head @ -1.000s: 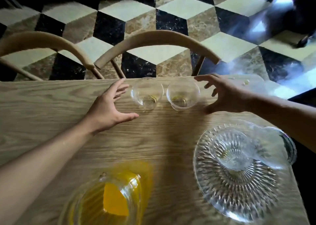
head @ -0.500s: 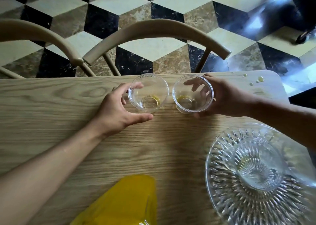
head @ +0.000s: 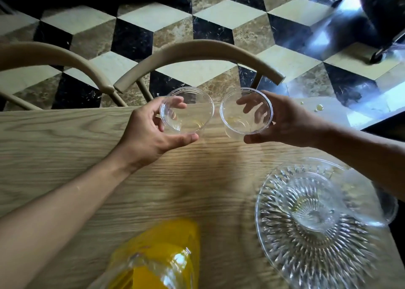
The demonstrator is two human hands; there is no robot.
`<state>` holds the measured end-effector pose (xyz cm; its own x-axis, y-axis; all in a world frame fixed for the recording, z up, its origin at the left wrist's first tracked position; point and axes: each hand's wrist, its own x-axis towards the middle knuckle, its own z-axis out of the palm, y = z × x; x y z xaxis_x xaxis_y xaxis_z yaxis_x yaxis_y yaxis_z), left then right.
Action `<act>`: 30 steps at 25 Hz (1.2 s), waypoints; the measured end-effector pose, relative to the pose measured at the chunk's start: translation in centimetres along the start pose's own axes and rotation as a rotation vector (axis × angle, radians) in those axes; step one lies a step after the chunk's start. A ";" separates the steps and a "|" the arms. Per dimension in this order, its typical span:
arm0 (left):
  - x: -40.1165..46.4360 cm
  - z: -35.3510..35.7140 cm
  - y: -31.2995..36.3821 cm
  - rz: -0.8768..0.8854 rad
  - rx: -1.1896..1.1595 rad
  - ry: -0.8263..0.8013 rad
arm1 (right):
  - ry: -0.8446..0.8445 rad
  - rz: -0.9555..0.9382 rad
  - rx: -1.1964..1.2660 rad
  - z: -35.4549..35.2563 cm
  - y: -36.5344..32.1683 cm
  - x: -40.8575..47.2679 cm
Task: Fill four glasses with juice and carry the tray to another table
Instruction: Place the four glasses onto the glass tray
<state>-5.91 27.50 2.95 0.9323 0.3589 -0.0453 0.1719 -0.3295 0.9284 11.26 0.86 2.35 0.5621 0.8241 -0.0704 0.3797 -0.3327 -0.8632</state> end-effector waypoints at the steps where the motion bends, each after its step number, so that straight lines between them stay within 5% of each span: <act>1: 0.0 -0.6 1.4 0.008 0.005 -0.008 | 0.021 -0.010 0.003 -0.7 -1.1 -0.3; 11: -4.0 -3.2 18.9 0.113 0.067 -0.062 | 0.177 -0.078 0.065 -8.2 -11.7 -7.7; 17: -11.6 2.2 27.5 0.149 0.106 0.031 | 0.217 -0.053 0.056 -11.0 -13.8 -17.1; 30: -24.2 19.1 14.9 -0.161 0.051 0.318 | 0.340 0.131 0.054 -2.2 -4.1 -30.7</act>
<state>-19.80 -2.77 10.80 0.7477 0.6608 -0.0652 0.3319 -0.2869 0.8986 -5.97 -24.06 9.13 0.8189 0.5737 -0.0192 0.2546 -0.3930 -0.8836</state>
